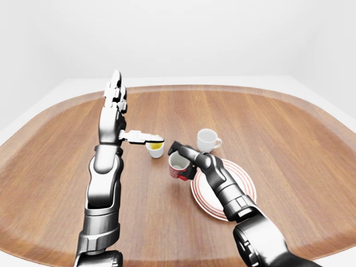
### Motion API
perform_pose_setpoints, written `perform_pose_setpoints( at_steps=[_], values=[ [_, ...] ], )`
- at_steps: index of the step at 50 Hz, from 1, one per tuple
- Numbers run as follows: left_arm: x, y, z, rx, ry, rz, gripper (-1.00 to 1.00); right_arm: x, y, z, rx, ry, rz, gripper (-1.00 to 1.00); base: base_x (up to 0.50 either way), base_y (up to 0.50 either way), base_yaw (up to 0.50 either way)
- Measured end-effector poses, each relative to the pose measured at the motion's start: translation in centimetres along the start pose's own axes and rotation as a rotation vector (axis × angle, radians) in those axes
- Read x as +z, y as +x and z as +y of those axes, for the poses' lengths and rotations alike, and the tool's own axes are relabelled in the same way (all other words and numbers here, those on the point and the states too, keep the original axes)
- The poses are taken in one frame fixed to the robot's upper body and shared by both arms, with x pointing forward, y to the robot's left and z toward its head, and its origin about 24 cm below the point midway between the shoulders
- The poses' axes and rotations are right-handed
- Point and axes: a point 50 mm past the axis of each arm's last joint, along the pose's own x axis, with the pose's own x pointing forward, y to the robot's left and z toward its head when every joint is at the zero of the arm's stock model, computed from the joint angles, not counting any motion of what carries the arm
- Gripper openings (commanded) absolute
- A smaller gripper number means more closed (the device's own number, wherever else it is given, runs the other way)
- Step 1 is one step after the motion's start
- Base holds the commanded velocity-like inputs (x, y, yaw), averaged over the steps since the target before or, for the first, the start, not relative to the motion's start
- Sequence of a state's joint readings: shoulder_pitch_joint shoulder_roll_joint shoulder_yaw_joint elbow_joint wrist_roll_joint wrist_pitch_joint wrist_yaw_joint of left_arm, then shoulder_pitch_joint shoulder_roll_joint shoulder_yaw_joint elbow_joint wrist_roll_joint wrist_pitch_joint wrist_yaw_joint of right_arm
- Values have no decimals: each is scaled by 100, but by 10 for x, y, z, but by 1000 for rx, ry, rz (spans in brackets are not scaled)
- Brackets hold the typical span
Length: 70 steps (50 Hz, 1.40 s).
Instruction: Pick up the red mug and put it on the plate
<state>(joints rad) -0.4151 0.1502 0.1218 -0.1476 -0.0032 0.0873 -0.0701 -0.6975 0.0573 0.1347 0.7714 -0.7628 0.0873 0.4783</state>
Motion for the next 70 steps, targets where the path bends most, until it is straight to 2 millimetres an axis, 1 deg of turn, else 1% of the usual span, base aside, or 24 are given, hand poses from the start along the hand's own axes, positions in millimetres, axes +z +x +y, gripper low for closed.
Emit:
perform_pose_setpoints(
  at_steps=[32, 46, 70],
  values=[
    [0, 1, -2, -5, 4, -1, 100, -29, -25, -9, -46, 0, 22, -100, 0, 0, 0],
    [0, 0, -4, -9, 3, 1, 100, -45, -37, -11, -69, 8, 49, -100, 0, 0, 0],
    [1, 0, -6, -13, 3, -3, 100, -69, -54, -11, -97, 33, 95, -100, 0, 0, 0]
  ],
)
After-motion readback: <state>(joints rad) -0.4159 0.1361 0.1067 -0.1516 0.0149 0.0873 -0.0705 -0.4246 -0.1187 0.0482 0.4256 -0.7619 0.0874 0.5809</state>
